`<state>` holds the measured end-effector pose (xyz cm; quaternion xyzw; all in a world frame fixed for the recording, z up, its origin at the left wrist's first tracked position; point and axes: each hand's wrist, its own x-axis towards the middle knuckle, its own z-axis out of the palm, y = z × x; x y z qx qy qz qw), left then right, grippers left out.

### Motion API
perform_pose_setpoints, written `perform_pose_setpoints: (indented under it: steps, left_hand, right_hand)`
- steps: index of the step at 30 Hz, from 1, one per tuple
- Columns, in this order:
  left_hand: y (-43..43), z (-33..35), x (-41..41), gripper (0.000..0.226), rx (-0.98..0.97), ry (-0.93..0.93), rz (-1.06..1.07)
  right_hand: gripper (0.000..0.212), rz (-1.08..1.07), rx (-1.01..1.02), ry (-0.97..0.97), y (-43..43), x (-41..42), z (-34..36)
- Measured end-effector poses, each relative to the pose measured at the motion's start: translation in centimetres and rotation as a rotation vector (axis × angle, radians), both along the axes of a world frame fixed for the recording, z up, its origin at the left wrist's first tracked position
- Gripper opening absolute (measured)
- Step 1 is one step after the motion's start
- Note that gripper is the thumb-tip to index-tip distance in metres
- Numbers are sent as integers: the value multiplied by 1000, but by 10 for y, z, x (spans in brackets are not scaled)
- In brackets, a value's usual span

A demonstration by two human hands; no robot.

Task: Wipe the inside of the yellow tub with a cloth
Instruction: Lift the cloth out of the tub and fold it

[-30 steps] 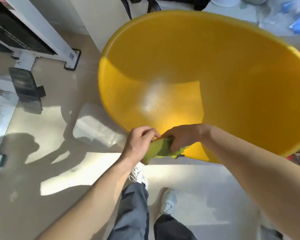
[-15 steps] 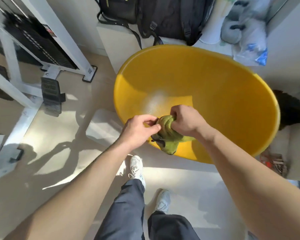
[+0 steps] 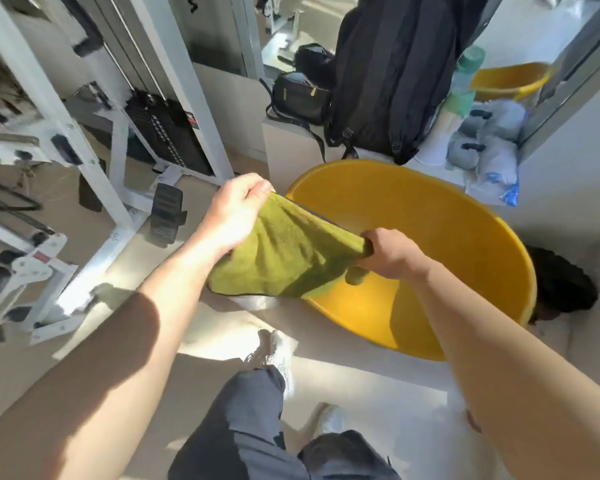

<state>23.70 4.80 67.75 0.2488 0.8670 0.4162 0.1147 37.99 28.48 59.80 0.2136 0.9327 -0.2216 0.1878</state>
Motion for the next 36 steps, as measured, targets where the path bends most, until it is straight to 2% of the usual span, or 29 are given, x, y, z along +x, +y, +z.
perform_pose_setpoints:
  steps: [3, 6, 9, 13, 14, 16, 19, 21, 23, 26, 29, 33, 36]
  left_hand:
    - [-30, 21, -29, 23, 125, -23, 127]
    - [-62, 21, -61, 26, 164, -112, 229]
    - [-99, 9, -104, 29, 298, -263, 473]
    - [-151, -41, -179, 37, -72, -305, 613]
    - [-163, -59, -193, 39, -135, -354, 623]
    - [-183, -101, -212, 34, -124, -531, 636]
    - [-199, -155, -207, 25, -58, -828, 566]
    - [-193, -173, -196, 27, 0, -1018, 545]
    - [-185, -184, -188, 29, 53, -1168, 548]
    - [-179, -194, -197, 32, 187, -1338, 698]
    - [-179, -200, -218, 25, 248, -1402, 823]
    - [-177, -201, -236, 34, 467, -1554, 934]
    - [-177, -200, -235, 49, 693, -1639, 976]
  right_hand:
    - [17, -91, -85, -121, -23, 9, -32]
    - [33, -182, -143, -118, -57, 5, -59]
    - [44, -235, -158, -203, -91, -3, -78]
    - [57, -348, -230, -242, -130, -38, -107]
    - [61, -354, -234, -281, -141, -52, -111]
    - [59, -400, -343, -310, -166, -86, -116]
    - [38, -532, -628, -172, -213, -149, -120]
    - [30, -545, -656, -56, -247, -194, -120]
    - [33, -480, -581, 6, -275, -233, -116]
    - [39, -282, -417, 13, -305, -271, -106]
    - [52, -86, -311, -27, -318, -283, -108]
    - [44, 61, -430, -102, -310, -296, -122]
    - [47, 147, -432, -153, -298, -318, -128]
